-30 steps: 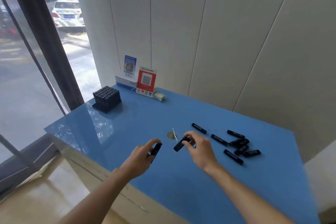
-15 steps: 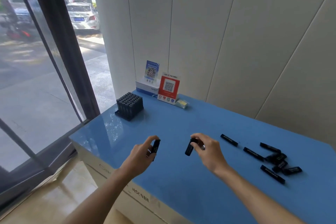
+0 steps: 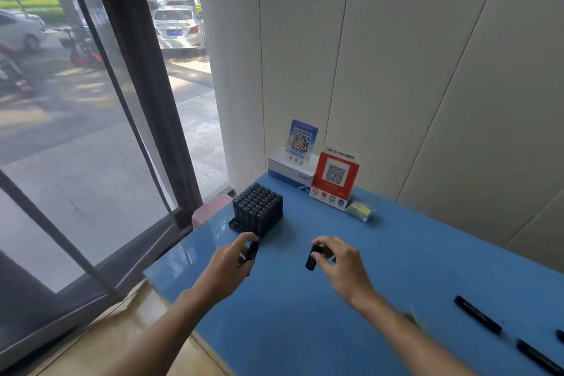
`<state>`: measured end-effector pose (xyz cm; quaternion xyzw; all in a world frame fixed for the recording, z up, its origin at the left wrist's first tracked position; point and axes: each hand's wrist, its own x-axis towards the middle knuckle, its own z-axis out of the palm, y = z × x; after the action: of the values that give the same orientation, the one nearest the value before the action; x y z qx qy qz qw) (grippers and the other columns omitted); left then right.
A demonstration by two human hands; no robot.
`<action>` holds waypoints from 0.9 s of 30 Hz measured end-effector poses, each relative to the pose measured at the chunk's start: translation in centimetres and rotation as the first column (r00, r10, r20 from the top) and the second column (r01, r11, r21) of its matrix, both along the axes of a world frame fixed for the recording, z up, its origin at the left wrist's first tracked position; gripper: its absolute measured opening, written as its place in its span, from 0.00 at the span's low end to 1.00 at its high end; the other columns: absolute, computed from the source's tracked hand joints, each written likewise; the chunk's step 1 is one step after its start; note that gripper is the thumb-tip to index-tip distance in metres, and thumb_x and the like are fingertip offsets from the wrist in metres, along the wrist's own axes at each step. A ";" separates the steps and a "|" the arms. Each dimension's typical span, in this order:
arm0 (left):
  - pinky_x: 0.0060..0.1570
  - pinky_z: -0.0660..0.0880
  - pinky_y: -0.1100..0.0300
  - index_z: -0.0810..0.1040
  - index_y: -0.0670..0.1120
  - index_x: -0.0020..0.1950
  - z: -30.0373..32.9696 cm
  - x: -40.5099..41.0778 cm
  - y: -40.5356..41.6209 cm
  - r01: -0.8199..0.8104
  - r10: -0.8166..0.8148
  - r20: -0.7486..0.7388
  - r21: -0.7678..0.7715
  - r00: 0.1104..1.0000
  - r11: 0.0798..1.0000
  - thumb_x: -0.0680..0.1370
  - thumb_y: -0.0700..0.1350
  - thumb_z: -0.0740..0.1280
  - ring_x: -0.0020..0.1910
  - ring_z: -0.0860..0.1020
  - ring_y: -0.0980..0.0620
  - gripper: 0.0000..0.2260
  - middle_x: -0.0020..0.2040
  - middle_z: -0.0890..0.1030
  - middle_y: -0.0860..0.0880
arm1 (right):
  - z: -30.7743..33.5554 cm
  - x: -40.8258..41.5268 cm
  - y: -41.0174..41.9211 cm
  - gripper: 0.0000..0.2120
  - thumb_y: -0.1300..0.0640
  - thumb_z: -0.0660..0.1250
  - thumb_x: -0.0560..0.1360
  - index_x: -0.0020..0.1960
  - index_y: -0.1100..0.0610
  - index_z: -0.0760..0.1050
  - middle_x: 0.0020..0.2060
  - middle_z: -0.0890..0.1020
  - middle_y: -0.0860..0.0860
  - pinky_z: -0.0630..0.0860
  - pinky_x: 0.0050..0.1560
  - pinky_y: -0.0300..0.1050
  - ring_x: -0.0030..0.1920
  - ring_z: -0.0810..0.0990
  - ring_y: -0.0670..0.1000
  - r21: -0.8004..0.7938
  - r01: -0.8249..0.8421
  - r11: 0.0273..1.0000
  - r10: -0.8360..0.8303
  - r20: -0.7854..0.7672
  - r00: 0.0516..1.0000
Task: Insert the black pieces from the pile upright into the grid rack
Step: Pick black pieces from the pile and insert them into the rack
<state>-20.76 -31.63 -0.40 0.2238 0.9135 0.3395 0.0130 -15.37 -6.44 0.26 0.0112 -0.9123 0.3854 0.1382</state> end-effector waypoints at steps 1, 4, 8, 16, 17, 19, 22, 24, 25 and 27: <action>0.38 0.75 0.68 0.67 0.52 0.62 -0.1 -0.8 -0.4 -0.007 0.007 -0.010 -0.002 1.000 1.000 0.75 0.38 0.67 0.34 0.79 0.57 0.19 0.43 0.80 0.52 | -0.3 -0.9 -0.4 0.07 0.61 0.71 0.72 0.49 0.53 0.78 0.41 0.80 0.46 0.74 0.45 0.38 0.43 0.78 0.45 -0.003 0.002 1.000 -0.002 -0.002 1.000; 0.40 0.75 0.67 0.67 0.51 0.62 -0.6 -3.3 -1.5 -0.011 0.011 -0.025 -0.013 1.000 1.000 0.76 0.39 0.67 0.35 0.79 0.56 0.18 0.44 0.81 0.52 | -0.9 -2.9 -1.6 0.07 0.61 0.71 0.72 0.48 0.52 0.79 0.40 0.79 0.45 0.71 0.44 0.34 0.43 0.77 0.43 -0.015 0.023 1.000 -0.023 -0.007 1.000; 0.40 0.78 0.61 0.68 0.50 0.62 -1.4 -7.2 -2.8 0.007 -0.007 -0.021 0.013 1.000 1.000 0.75 0.39 0.67 0.35 0.79 0.56 0.18 0.45 0.80 0.51 | -1.9 -5.3 -3.4 0.07 0.61 0.71 0.71 0.47 0.52 0.79 0.40 0.78 0.45 0.72 0.44 0.33 0.42 0.77 0.43 -0.035 0.058 0.998 -0.058 -0.012 0.998; 0.43 0.80 0.56 0.69 0.53 0.59 -2.2 -14.5 -5.3 0.174 -0.174 -0.022 0.018 0.985 0.985 0.74 0.39 0.68 0.41 0.80 0.56 0.17 0.48 0.78 0.51 | -2.9 -8.6 -8.2 0.08 0.61 0.73 0.70 0.48 0.53 0.80 0.38 0.80 0.44 0.75 0.43 0.40 0.41 0.78 0.45 -0.046 0.223 0.974 -0.224 -0.015 0.974; 0.44 0.80 0.56 0.70 0.52 0.59 -2.3 -15.2 -5.6 0.200 -0.199 -0.024 0.017 0.980 0.980 0.75 0.38 0.68 0.42 0.80 0.57 0.17 0.48 0.78 0.51 | -3.0 -8.8 -8.9 0.08 0.61 0.73 0.70 0.47 0.53 0.80 0.38 0.80 0.44 0.75 0.43 0.42 0.41 0.78 0.46 -0.033 0.235 0.972 -0.235 -0.018 0.972; 0.45 0.80 0.57 0.71 0.50 0.60 -2.6 -16.8 -6.2 0.242 -0.240 -0.039 0.027 0.970 0.970 0.75 0.38 0.68 0.43 0.80 0.58 0.16 0.48 0.80 0.51 | -3.1 -9.2 -10.2 0.08 0.60 0.73 0.70 0.48 0.53 0.80 0.38 0.80 0.43 0.75 0.44 0.43 0.41 0.77 0.46 0.001 0.255 0.967 -0.254 -0.027 0.967; 0.45 0.80 0.57 0.71 0.50 0.60 -3.4 -18.9 -6.8 0.294 -0.293 -0.051 0.027 0.955 0.955 0.75 0.38 0.68 0.43 0.80 0.57 0.16 0.48 0.82 0.50 | -3.3 -9.8 -11.8 0.07 0.60 0.72 0.70 0.48 0.53 0.80 0.40 0.79 0.41 0.74 0.44 0.42 0.42 0.77 0.46 0.045 0.307 0.951 -0.306 -0.034 0.951; 0.44 0.79 0.58 0.70 0.50 0.58 -3.8 -19.7 -7.0 0.331 -0.328 -0.055 0.038 0.943 0.943 0.75 0.38 0.68 0.42 0.80 0.57 0.14 0.46 0.81 0.51 | -3.5 -10.1 -12.8 0.07 0.59 0.72 0.71 0.48 0.52 0.80 0.41 0.80 0.42 0.73 0.45 0.40 0.42 0.75 0.45 0.068 0.345 0.936 -0.344 -0.031 0.939; 0.43 0.79 0.60 0.70 0.49 0.57 -3.9 -19.9 -7.0 0.352 -0.349 -0.051 0.053 0.936 0.935 0.75 0.38 0.68 0.41 0.80 0.57 0.14 0.45 0.80 0.52 | -3.5 -10.3 -13.3 0.07 0.59 0.72 0.71 0.48 0.52 0.80 0.41 0.81 0.42 0.72 0.45 0.40 0.42 0.75 0.45 0.079 0.358 0.930 -0.358 -0.025 0.934; 0.41 0.77 0.66 0.71 0.47 0.56 -4.3 -20.3 -7.1 0.390 -0.387 -0.062 0.057 0.920 0.919 0.75 0.37 0.68 0.40 0.79 0.58 0.12 0.44 0.78 0.54 | -3.7 -10.6 -14.3 0.07 0.58 0.71 0.71 0.49 0.52 0.79 0.43 0.81 0.43 0.73 0.45 0.40 0.44 0.74 0.44 0.109 0.377 0.920 -0.378 -0.009 0.926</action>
<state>-41.01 -38.74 -4.70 0.4092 0.8389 0.3554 0.0498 -25.95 -20.71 -3.49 -0.1597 -0.9178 0.3013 0.2033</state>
